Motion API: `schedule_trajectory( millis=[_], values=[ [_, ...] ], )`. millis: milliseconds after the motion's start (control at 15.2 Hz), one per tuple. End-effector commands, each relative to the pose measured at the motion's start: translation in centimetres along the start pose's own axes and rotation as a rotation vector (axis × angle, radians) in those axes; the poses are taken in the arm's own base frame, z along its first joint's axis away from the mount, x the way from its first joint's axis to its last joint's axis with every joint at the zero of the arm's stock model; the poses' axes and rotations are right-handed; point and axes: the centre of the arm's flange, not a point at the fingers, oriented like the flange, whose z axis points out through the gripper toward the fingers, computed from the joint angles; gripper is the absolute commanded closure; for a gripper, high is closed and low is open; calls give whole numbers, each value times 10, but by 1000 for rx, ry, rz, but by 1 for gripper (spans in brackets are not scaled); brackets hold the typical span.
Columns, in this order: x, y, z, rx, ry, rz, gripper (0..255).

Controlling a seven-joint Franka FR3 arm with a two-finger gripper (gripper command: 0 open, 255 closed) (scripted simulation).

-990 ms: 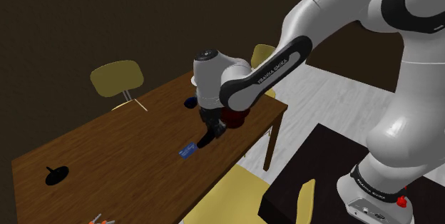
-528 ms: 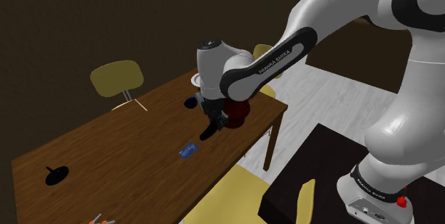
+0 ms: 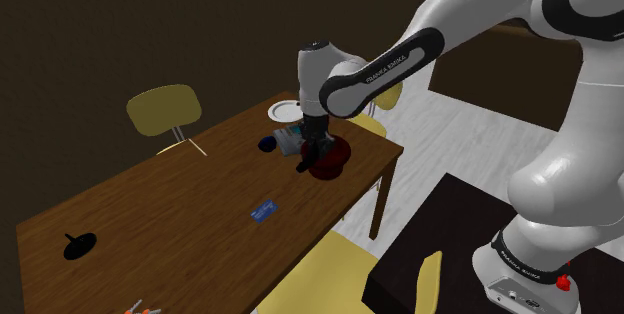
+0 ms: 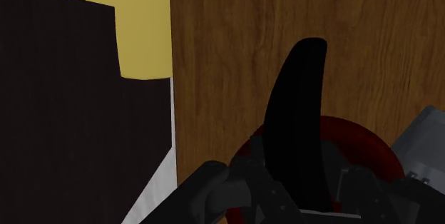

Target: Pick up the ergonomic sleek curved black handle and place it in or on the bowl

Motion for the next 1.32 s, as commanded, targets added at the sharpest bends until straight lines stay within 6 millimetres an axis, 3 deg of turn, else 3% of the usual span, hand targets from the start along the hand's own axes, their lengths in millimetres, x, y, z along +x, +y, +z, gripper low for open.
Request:
schedule_trajectory(
  millis=[0,396,1254],
  values=[
    [25,-10,0,0,0,-1,255],
    [105,-42,1,0,0,-1,255],
    [105,-41,68,0,0,-1,255]
  ],
)
